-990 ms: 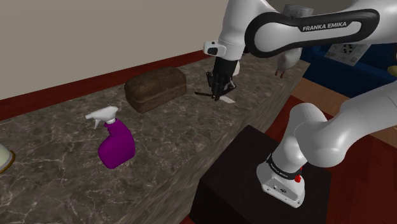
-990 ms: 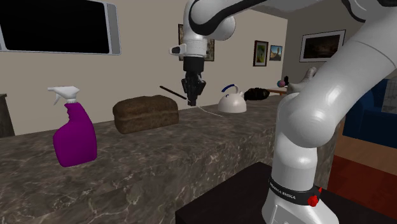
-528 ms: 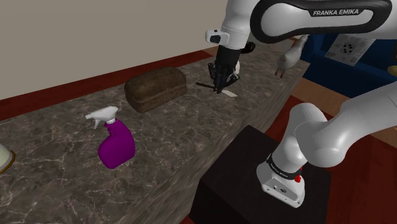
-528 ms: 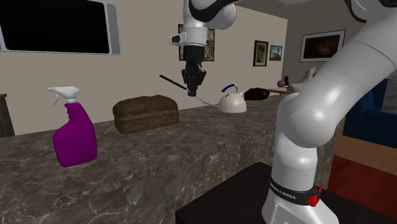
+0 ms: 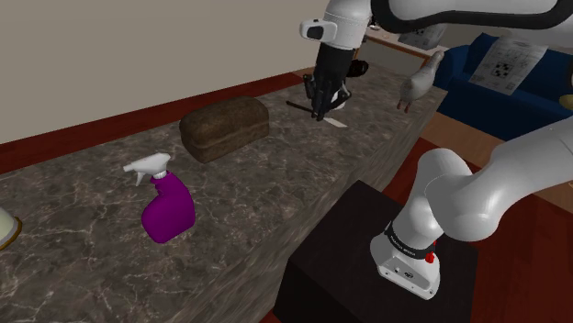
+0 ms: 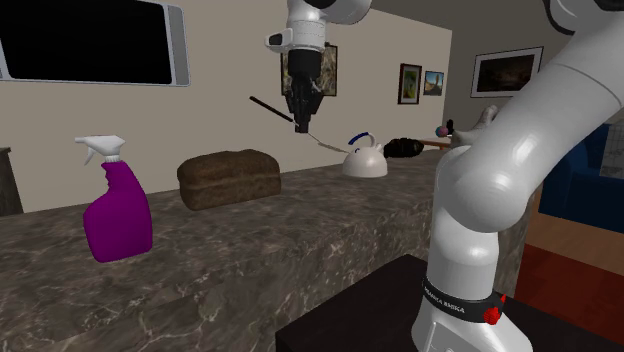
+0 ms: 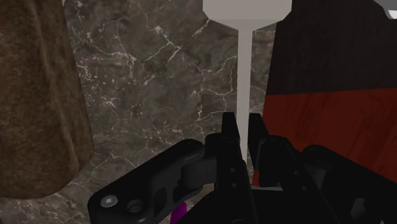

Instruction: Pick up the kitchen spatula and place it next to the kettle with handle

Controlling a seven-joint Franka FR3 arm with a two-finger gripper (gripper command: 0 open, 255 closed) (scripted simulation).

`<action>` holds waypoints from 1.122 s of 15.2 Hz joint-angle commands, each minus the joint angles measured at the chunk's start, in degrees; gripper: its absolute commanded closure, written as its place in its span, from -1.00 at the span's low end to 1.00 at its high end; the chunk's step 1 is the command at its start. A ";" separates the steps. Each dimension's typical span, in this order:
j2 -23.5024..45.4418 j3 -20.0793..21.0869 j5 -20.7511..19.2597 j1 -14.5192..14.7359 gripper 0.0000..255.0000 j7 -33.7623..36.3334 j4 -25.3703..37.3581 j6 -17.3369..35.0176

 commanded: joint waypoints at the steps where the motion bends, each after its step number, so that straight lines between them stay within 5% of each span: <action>1: 0.22 0.15 0.14 0.09 1.00 0.08 1.63 -1.44; 3: 0.44 0.24 0.23 0.16 1.00 0.10 3.04 -2.62; 17: 1.88 -16.47 -8.50 -5.34 1.00 -19.42 8.24 -4.84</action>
